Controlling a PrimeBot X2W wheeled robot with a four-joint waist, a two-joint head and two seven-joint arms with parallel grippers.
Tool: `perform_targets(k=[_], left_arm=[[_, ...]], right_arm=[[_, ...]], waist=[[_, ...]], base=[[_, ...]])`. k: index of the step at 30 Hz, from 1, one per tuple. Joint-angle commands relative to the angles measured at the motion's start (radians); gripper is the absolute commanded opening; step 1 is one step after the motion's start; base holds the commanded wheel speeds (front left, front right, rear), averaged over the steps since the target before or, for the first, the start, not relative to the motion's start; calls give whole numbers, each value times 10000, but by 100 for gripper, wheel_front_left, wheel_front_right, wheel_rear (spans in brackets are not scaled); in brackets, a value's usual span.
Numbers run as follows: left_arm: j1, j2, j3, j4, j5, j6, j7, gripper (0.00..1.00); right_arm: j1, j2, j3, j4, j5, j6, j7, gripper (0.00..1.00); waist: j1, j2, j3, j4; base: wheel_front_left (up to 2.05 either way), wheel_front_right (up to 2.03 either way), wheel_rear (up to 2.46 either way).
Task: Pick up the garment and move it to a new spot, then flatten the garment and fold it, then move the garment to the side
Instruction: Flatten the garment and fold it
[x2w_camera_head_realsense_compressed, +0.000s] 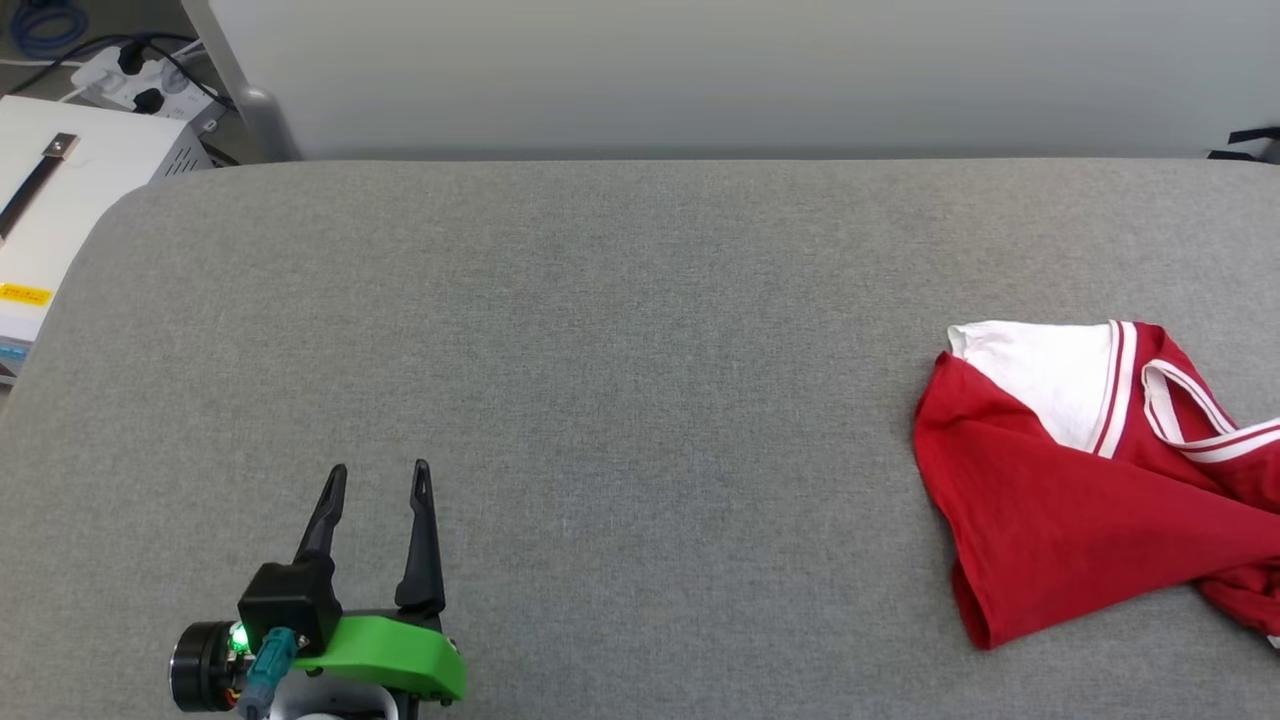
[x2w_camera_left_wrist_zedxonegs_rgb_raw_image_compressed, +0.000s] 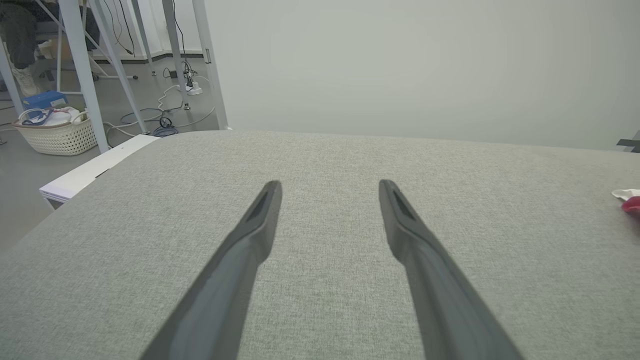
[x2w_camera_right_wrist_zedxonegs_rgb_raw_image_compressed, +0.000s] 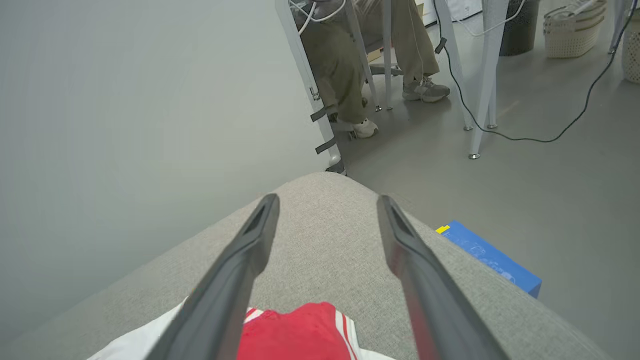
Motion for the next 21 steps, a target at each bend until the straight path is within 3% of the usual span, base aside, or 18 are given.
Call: perform_targets(k=[1,6,10,15,21], left_arm=[[139,-37,15,-40,27,45,-59,100],[200,-37,-42,-120,126,16,-59,100],[201,-37,-98,-151,166,-12,-59,100],[103,-37,-224,-203,158,-23,-59,100],[-74,-37,-349,-319,76,23,-59,100]], right_arm=[[146,326,-198,-685,-674,0,-72,100],[131,678,79,-2860,-2560,0,162,100],[-275,598,879,-4294,-3591,0,1203,100],[-1067,208,2314,-5161,-3703,0,2828,100],[-2032,-664,4165,-5172,-3031,0,5324,100]], waist=[[0,-1,-103,-24],[0,-1,-255,39],[0,-1,-302,142],[0,-1,-162,380],[0,-1,284,680]], base=[[0,0,0],[0,0,0],[0,0,0],[0,0,0],[0,0,0]])
